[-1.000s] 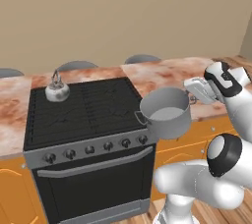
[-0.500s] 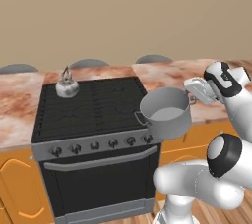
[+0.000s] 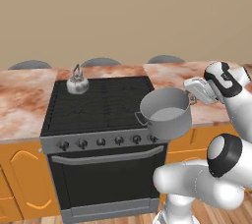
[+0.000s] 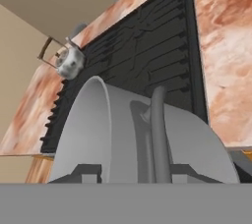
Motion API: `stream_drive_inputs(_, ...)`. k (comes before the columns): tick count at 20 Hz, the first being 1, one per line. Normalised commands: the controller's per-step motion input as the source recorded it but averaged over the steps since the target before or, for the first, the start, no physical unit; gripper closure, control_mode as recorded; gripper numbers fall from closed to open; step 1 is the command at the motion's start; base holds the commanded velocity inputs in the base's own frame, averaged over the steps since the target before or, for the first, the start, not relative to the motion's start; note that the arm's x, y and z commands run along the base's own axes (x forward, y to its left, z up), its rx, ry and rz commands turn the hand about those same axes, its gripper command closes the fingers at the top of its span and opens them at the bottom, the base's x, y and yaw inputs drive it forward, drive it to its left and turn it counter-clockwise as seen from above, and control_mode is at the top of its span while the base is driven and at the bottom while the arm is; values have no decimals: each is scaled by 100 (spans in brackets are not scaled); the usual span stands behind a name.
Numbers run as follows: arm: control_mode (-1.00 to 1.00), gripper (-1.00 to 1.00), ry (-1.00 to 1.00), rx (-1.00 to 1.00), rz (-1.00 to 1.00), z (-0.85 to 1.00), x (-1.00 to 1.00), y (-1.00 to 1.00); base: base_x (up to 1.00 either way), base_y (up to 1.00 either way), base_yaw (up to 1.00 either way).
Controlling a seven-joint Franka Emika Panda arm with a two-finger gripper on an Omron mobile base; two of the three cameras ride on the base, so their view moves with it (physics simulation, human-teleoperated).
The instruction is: Pick the kettle from the cabinet and place it on a stove burner. Then pick the pot from the counter and place it on another stove burner. Finally, turn both burners on.
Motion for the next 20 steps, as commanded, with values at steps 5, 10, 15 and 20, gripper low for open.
stream_drive_inputs(5,100,100,0,0,0,0,0,0,0,-12,21)
stream_drive_inputs(10,100,100,0,0,0,0,0,0,0,-1,3)
stream_drive_inputs(15,-100,100,0,0,0,0,0,0,0,0,0)
stream_drive_inputs(20,-100,100,0,0,0,0,0,0,0,0,0)
